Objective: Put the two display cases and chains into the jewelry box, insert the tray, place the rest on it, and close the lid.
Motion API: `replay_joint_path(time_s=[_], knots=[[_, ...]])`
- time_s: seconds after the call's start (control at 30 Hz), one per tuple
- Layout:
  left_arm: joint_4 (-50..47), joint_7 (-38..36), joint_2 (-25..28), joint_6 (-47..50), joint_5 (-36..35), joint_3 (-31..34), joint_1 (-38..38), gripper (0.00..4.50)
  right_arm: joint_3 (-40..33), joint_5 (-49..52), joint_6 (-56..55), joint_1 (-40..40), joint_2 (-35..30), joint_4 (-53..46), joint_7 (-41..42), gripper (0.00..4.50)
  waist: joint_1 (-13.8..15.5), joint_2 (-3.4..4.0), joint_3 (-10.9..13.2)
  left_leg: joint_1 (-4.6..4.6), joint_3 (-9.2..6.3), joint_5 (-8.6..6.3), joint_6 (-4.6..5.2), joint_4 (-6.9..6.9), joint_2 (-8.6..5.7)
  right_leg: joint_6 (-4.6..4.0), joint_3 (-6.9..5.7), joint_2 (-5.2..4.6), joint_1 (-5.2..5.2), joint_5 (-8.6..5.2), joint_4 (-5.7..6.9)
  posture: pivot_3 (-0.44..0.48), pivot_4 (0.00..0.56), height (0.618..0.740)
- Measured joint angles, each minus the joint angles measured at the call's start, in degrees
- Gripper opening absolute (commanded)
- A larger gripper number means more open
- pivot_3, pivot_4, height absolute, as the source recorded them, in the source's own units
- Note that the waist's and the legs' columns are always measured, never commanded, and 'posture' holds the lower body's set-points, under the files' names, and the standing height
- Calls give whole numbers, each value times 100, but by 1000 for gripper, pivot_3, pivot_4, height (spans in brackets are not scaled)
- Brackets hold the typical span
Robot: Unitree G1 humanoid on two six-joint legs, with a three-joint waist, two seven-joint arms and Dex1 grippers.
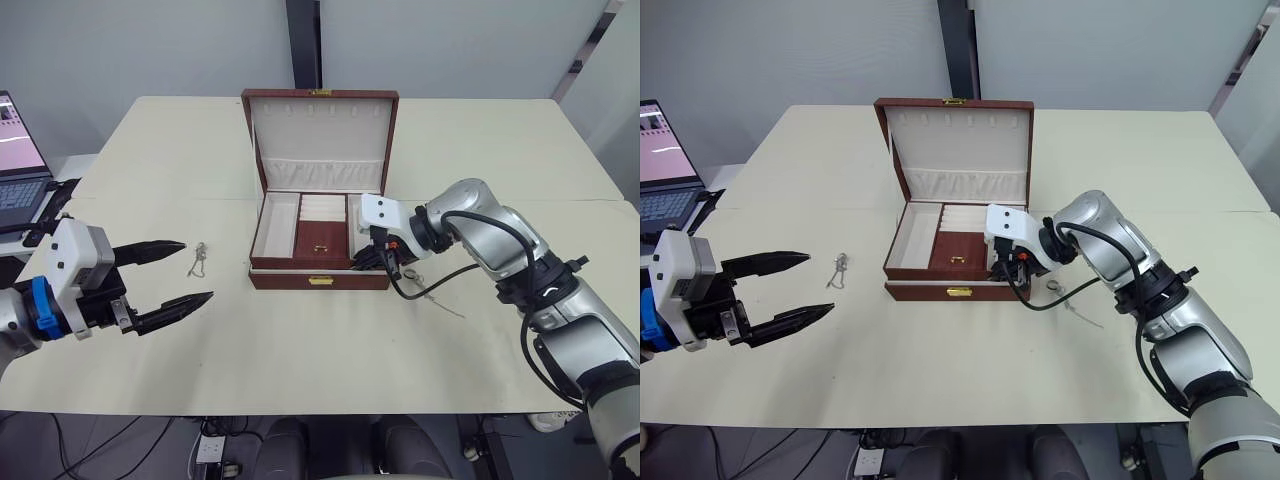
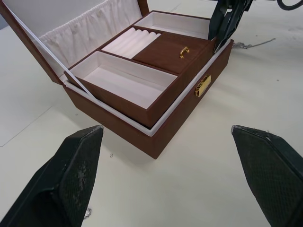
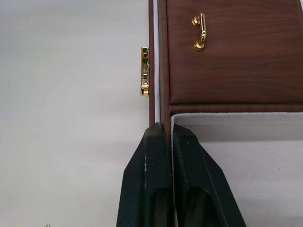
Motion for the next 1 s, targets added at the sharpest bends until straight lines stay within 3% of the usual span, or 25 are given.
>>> replay_joint_path(time_s=[0.43,0.77,0.9,1.0], knots=[[0,-5,0,0,4,0,-15,4500,0,-3,-115,-1,9,154,105,17,7,0,0,0,0,0,0,0,-1,0,0,-1,0,0,-1,0,150,740],[-173,0,0,81,-157,0,-50,4500,-454,127,-107,-83,-13,177,100,2406,5,0,0,0,0,0,0,0,0,0,1,-1,0,0,-1,0,150,740],[-330,49,-13,250,-328,0,-59,4500,-996,320,-421,-85,339,149,-275,1944,-7,0,0,1,-2,0,0,-2,2,0,1,1,0,0,1,0,150,740],[-408,144,-47,300,-483,0,-118,4500,-1152,328,-529,-85,643,170,-628,1193,-24,0,0,0,-4,0,0,-2,3,0,1,2,0,0,2,0,150,740]])
